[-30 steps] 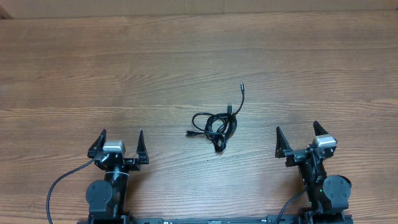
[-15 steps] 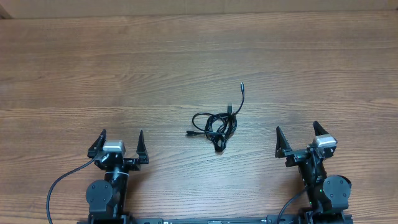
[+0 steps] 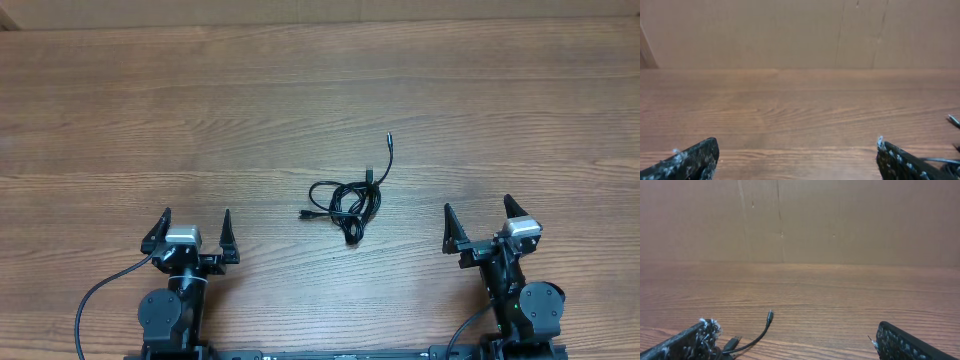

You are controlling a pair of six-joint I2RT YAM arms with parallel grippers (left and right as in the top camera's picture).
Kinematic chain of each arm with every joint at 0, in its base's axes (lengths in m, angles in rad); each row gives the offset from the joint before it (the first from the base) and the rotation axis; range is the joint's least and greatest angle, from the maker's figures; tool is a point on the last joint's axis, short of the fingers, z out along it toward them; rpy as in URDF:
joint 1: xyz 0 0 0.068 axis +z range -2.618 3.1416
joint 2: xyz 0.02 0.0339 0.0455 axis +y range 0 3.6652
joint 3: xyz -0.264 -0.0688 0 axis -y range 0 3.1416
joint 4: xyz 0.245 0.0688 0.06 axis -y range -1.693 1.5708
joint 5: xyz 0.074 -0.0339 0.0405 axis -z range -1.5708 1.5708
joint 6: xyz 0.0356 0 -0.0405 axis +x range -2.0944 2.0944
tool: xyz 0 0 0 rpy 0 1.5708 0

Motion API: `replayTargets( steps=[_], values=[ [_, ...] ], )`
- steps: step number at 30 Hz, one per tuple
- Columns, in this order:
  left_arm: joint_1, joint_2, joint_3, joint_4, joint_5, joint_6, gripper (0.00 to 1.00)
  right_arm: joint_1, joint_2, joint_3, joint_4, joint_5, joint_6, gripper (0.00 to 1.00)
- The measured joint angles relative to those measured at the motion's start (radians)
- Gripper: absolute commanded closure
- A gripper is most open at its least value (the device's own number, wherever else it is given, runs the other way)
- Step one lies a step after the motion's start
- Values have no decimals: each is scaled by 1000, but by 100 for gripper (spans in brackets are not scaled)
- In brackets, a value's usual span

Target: Untangle cables

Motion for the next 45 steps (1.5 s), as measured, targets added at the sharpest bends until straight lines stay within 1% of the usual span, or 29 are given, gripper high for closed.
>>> replayTargets(
  steps=[9, 14, 18, 24, 27, 32, 35, 38, 40, 45],
  values=[
    [0, 0, 137, -201, 12, 0, 0, 0, 0, 0, 0, 0, 0, 0],
    [0, 10, 234, -251, 26, 0, 0, 0, 0, 0, 0, 0, 0, 0],
    [0, 83, 319, -287, 72, 2, 0, 0, 0, 0, 0, -1, 0, 0],
    [0, 296, 472, -320, 192, 51, 0, 0, 0, 0, 0, 0, 0, 0],
    [0, 426, 575, -371, 250, 88, 0, 0, 0, 0, 0, 0, 0, 0],
    [0, 638, 751, -523, 333, 170, 0, 0, 0, 0, 0, 0, 0, 0],
    [-12, 750, 848, -621, 352, 212, 0, 0, 0, 0, 0, 0, 0, 0],
    [-59, 877, 961, -710, 364, 249, 0, 0, 0, 0, 0, 0, 0, 0],
    [-102, 943, 1019, -739, 359, 265, 1, 0, 0, 0, 0, 0, 0, 0],
    [-262, 1101, 1145, -793, 285, 285, 0, 0, 0, 0, 0, 0, 0, 0]
  ],
)
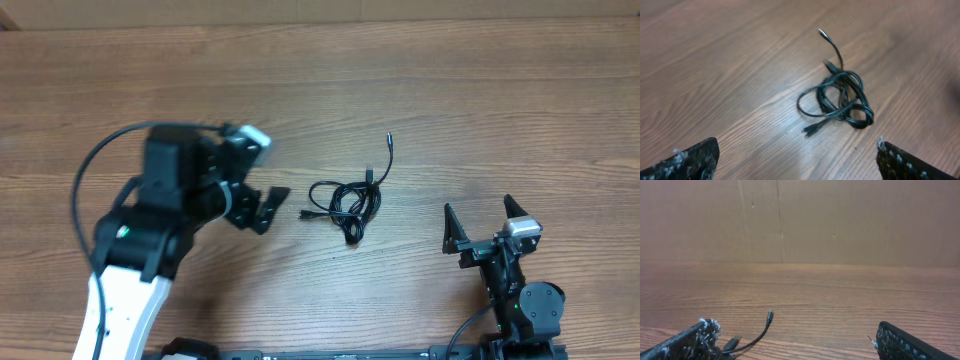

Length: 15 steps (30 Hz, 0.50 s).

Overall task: Untangle cables
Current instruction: 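Reach the left gripper over the black cable bundle and grasp it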

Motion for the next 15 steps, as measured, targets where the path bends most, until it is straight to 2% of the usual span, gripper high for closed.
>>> replayTargets(
  steps=[7, 15],
  values=[
    [-222, 175, 85, -9, -138, -6, 0, 0, 0, 0, 0, 0, 0, 0],
    [-373, 327, 94, 23, -262, -80, 0, 0, 0, 0, 0, 0, 0, 0]
  ],
)
